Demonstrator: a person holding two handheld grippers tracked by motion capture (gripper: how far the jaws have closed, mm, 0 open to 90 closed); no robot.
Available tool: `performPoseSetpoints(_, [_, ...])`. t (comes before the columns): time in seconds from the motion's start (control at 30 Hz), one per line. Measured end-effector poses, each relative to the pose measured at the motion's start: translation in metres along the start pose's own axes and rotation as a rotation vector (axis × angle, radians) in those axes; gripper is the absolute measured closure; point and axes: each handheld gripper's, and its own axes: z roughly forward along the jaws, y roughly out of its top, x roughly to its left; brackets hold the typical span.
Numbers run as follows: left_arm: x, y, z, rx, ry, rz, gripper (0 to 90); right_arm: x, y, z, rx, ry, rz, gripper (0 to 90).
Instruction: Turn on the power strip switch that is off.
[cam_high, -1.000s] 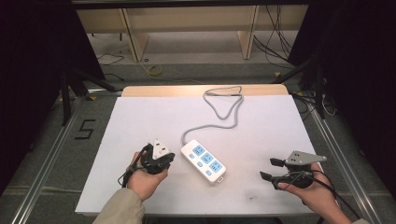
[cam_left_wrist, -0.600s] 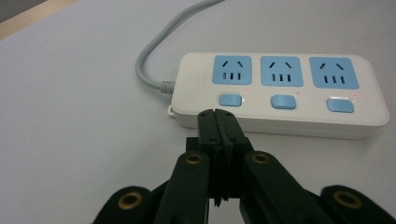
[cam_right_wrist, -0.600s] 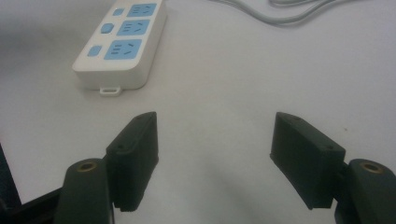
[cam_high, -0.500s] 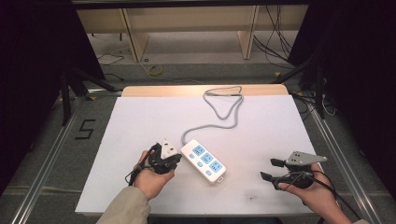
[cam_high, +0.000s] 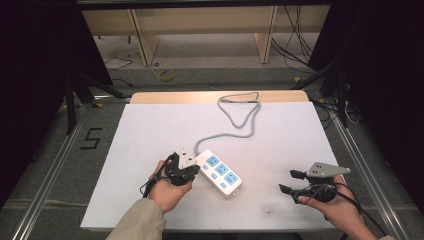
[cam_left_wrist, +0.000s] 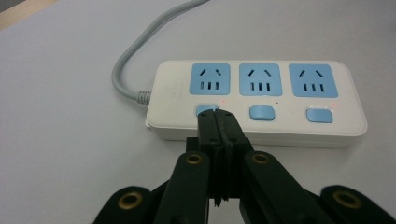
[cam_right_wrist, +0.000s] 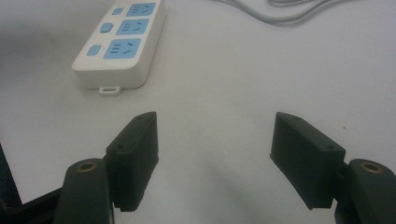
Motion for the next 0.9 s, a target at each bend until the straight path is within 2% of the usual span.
performPoseSetpoints(0.9, [-0.0095, 0.0093, 0.0101, 0.024, -0.025, 0.016, 89.6, -0.0008, -0.0007, -0.0027, -0.002, -0.004, 0.003, 32.4])
